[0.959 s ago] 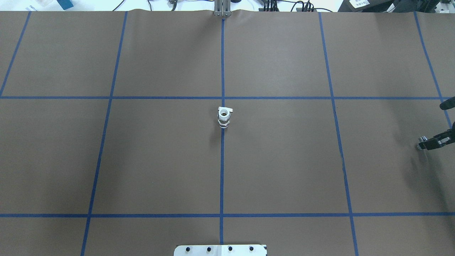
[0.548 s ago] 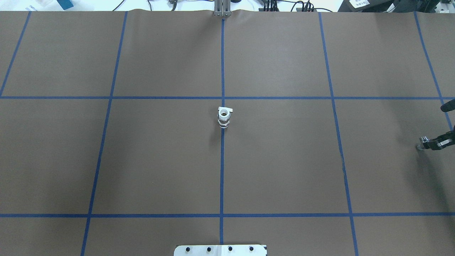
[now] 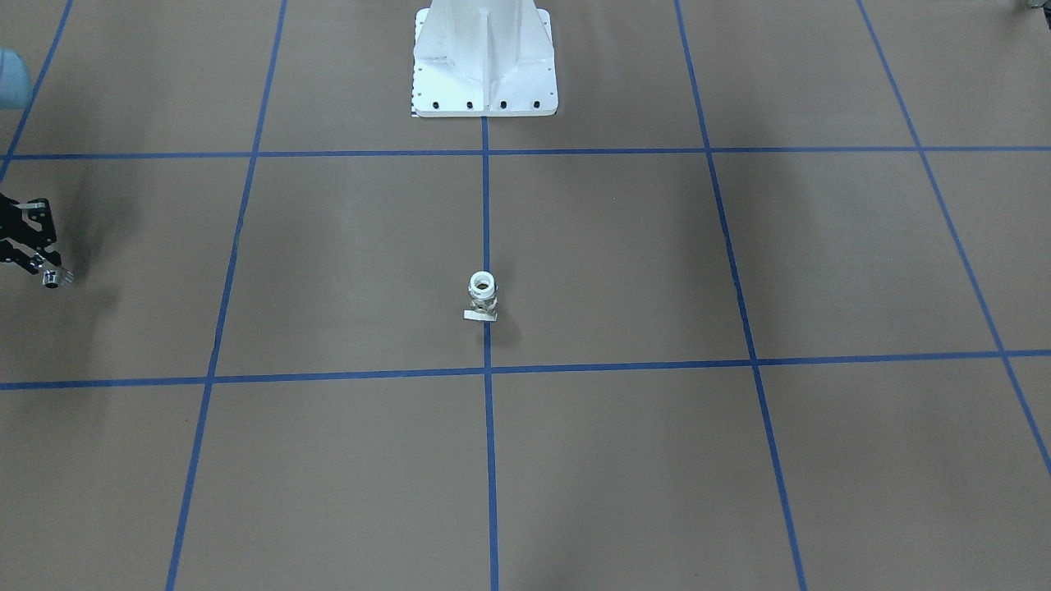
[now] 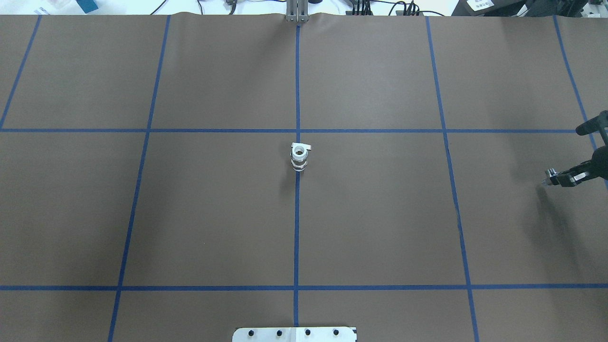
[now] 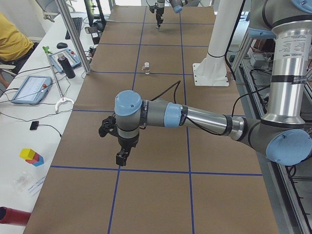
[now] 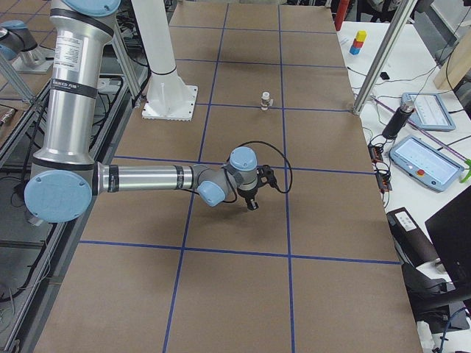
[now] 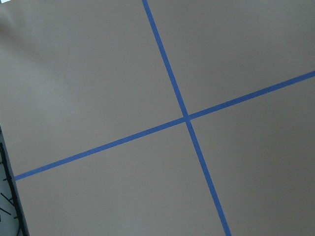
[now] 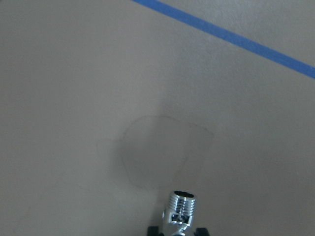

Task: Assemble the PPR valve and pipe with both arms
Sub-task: 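Lower the right gripper onto the chrome pipe fitting and grasp it, then lift the chrome fitting with the right gripper and carry it over the valve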

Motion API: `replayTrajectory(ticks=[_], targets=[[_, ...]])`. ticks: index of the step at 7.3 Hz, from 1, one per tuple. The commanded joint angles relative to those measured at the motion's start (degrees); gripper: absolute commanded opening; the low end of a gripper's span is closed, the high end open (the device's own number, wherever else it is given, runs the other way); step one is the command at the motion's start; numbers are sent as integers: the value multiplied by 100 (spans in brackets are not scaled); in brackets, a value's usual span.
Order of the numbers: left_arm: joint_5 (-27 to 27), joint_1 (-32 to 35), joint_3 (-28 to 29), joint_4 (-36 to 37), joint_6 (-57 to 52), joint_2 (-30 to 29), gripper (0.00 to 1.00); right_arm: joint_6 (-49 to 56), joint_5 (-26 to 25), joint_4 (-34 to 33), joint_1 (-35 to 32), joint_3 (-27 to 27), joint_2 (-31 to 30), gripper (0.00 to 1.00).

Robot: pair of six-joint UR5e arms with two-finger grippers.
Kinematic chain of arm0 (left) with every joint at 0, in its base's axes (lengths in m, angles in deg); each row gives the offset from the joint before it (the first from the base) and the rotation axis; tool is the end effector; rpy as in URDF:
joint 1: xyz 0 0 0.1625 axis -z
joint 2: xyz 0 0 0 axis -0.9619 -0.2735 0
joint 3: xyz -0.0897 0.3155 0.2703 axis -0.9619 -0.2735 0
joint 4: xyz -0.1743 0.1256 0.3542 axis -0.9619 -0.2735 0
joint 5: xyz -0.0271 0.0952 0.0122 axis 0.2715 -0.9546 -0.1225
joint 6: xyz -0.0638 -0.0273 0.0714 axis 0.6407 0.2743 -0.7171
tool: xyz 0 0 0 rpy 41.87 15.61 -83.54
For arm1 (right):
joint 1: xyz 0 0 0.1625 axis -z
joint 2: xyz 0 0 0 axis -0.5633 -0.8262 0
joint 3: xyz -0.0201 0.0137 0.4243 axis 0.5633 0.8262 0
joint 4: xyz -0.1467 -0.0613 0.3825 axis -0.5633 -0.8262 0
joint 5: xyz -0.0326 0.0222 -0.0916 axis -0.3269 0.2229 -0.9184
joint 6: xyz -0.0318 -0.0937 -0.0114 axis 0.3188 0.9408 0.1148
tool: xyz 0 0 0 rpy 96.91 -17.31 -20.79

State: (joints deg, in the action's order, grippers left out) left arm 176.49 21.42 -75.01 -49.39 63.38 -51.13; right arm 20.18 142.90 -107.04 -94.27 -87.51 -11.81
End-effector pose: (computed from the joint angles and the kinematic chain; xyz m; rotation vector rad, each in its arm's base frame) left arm -0.1164 -0.4841 0.5862 0.1617 0.6850 0.1575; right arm -0.1639 -0.4330 0.6012 0.2868 -0.8061 -0.3637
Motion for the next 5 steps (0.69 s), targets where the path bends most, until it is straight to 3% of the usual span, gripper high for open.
replayTrajectory(ticks=[1, 3, 4, 5], targets=[[692, -1, 312, -74, 952, 218, 100, -21, 36, -828, -48, -188, 638, 0], [715, -1, 208, -127, 1017, 334, 100, -343, 107, -2415, -84, -906, 1410, 0], [697, -1, 190, -380, 999, 482, 100, -1033, 115, -2989, -66, -1137, 1901, 0], [697, -1, 199, -539, 999, 554, 100, -1745, 81, -3039, 178, -1165, 2228, 0]])
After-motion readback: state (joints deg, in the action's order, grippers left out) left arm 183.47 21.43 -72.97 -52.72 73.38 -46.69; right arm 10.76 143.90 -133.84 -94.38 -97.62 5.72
